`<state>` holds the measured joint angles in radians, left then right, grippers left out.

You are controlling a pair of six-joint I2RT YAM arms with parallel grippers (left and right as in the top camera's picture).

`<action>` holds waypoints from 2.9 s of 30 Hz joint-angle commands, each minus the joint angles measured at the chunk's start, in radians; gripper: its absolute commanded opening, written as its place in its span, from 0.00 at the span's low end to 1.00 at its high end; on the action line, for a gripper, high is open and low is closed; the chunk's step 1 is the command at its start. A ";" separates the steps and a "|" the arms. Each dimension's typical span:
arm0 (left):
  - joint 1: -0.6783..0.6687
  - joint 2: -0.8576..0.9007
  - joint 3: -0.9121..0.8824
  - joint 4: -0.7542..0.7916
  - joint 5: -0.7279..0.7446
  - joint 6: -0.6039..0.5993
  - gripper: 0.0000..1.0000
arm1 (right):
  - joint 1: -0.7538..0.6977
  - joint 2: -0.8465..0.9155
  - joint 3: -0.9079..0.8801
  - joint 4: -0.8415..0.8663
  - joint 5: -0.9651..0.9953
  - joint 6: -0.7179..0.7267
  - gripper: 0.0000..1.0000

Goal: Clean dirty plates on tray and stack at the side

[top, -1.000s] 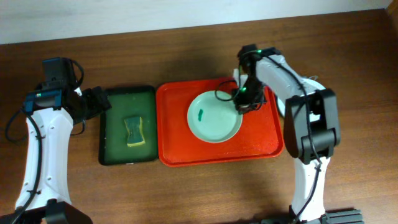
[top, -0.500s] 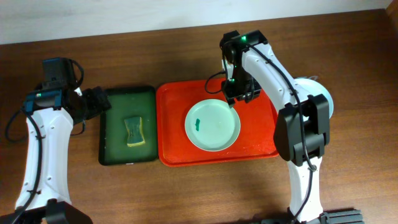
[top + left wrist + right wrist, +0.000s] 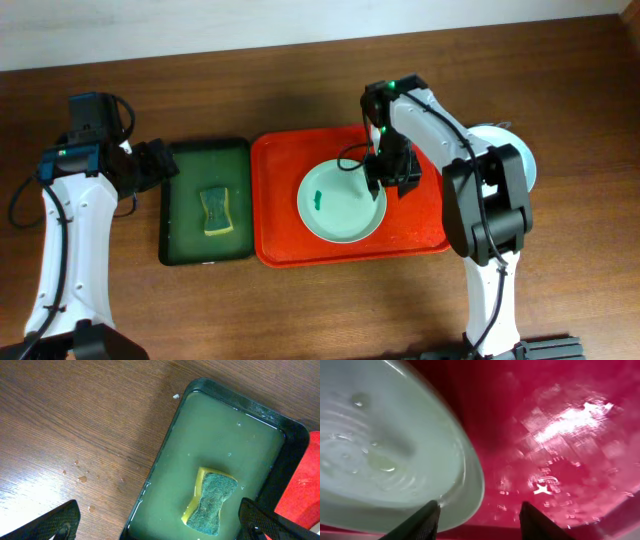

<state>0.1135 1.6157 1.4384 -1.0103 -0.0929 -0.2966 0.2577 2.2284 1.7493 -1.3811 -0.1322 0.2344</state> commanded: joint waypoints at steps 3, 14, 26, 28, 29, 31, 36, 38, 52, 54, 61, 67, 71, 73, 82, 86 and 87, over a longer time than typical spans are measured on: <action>0.003 -0.005 0.010 -0.002 0.006 -0.010 0.99 | -0.005 -0.006 -0.050 0.065 -0.036 0.011 0.35; 0.003 -0.005 0.010 -0.002 0.006 -0.010 0.99 | -0.004 -0.006 -0.051 0.109 -0.029 0.059 0.13; -0.012 -0.005 0.001 -0.024 0.187 0.043 0.96 | -0.003 -0.006 -0.051 0.130 -0.053 0.062 0.04; -0.068 0.006 -0.002 -0.024 0.183 0.135 0.84 | -0.003 -0.006 -0.051 0.130 -0.060 0.058 0.04; -0.099 0.018 -0.002 -0.028 0.180 0.155 0.83 | -0.003 -0.006 -0.051 0.130 -0.060 0.058 0.04; -0.153 0.056 -0.002 -0.057 0.142 0.157 0.82 | -0.002 -0.006 -0.051 0.134 -0.060 0.058 0.04; -0.201 0.210 -0.002 -0.061 0.131 0.190 0.79 | -0.002 -0.006 -0.051 0.141 -0.060 0.051 0.04; -0.210 0.278 -0.002 -0.065 0.130 0.190 0.73 | -0.002 -0.006 -0.051 0.141 -0.059 0.051 0.04; -0.211 0.434 -0.034 0.003 0.131 0.178 0.31 | -0.002 -0.006 -0.051 0.141 -0.060 0.052 0.04; -0.211 0.433 -0.039 0.018 0.130 0.178 0.00 | -0.002 -0.006 -0.051 0.152 -0.071 0.056 0.04; -0.209 0.373 0.009 0.019 0.130 0.179 0.00 | -0.016 -0.006 -0.051 0.247 -0.179 0.082 0.04; -0.209 0.328 0.010 0.018 0.109 0.179 0.00 | -0.029 -0.006 -0.051 0.196 -0.174 0.058 0.60; -0.209 0.328 0.044 -0.021 0.074 0.178 0.00 | -0.029 -0.006 -0.051 0.169 -0.175 0.055 0.54; -0.209 0.328 0.050 -0.023 0.074 0.179 0.00 | -0.028 -0.006 -0.051 0.155 -0.175 0.055 0.48; -0.211 0.328 0.050 -0.023 0.074 0.179 0.00 | -0.017 -0.006 -0.051 0.157 -0.171 0.055 0.35; -0.211 0.328 0.050 -0.026 0.074 0.179 0.00 | 0.017 -0.006 -0.051 0.181 -0.095 0.055 0.30; -0.211 0.328 0.050 -0.027 0.074 0.179 0.00 | 0.017 -0.006 -0.051 0.181 -0.095 0.056 0.29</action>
<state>-0.0944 1.9747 1.4666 -1.0325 -0.0116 -0.1200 0.2604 2.2284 1.7031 -1.2003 -0.2760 0.2871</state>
